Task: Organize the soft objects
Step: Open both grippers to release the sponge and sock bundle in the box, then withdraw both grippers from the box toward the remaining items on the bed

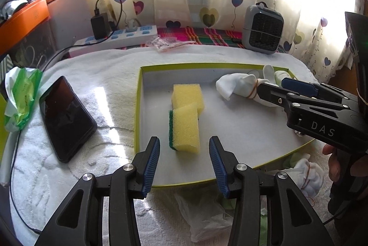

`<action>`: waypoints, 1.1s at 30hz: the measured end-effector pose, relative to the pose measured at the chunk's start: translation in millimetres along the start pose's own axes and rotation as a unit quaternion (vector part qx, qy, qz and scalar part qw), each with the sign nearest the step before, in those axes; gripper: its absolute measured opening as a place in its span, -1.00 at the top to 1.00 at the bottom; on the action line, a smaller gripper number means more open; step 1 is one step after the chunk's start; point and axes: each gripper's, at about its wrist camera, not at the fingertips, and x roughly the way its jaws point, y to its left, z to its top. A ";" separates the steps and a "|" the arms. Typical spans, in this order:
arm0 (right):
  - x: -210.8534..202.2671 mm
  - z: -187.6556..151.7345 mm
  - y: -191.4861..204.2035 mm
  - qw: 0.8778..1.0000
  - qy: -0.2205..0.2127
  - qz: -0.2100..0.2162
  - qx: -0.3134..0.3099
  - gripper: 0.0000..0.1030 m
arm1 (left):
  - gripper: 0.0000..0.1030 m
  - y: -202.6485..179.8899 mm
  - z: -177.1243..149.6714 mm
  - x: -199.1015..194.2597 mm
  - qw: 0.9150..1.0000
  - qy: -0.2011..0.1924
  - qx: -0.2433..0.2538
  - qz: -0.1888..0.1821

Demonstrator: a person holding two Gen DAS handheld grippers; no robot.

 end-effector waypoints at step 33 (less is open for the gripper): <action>-64.9 -60.7 4.4 0.999 -0.021 0.015 0.027 -0.15 | 0.16 6.3 -42.0 -46.5 1.000 -0.008 -0.019 -0.005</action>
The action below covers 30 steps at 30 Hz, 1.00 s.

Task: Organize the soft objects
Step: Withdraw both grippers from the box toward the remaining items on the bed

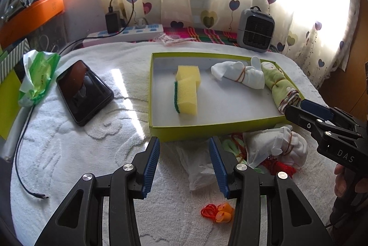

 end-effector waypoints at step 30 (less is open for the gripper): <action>12.6 -33.5 -0.3 0.998 0.055 0.016 0.016 -0.15 | 0.16 36.5 -37.9 2.1 0.997 0.025 -0.051 -0.049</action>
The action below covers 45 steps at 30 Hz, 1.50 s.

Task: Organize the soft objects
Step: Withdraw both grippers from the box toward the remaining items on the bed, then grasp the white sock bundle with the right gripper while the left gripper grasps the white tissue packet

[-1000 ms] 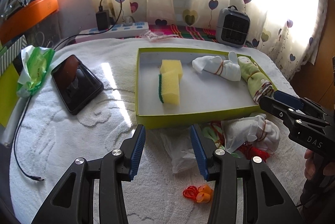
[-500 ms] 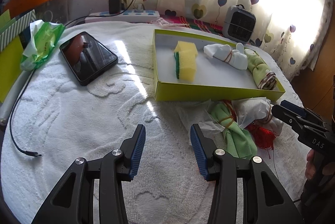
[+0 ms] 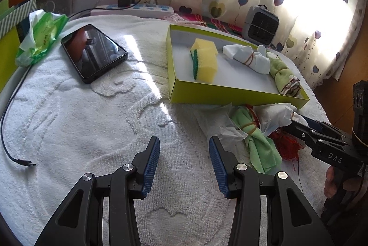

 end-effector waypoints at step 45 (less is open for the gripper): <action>-24.6 -14.1 -37.5 0.996 -0.047 0.011 0.079 0.31 | 0.16 -40.4 18.8 33.1 0.999 0.027 0.045 0.011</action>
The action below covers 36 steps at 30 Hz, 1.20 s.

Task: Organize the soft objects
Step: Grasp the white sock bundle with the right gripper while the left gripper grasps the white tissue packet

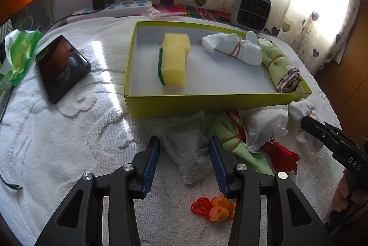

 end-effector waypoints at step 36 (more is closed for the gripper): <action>0.4 -1.5 -1.5 1.000 0.001 0.002 0.004 0.31 | 0.60 12.0 -2.7 -4.0 1.000 -0.015 -0.021 -0.008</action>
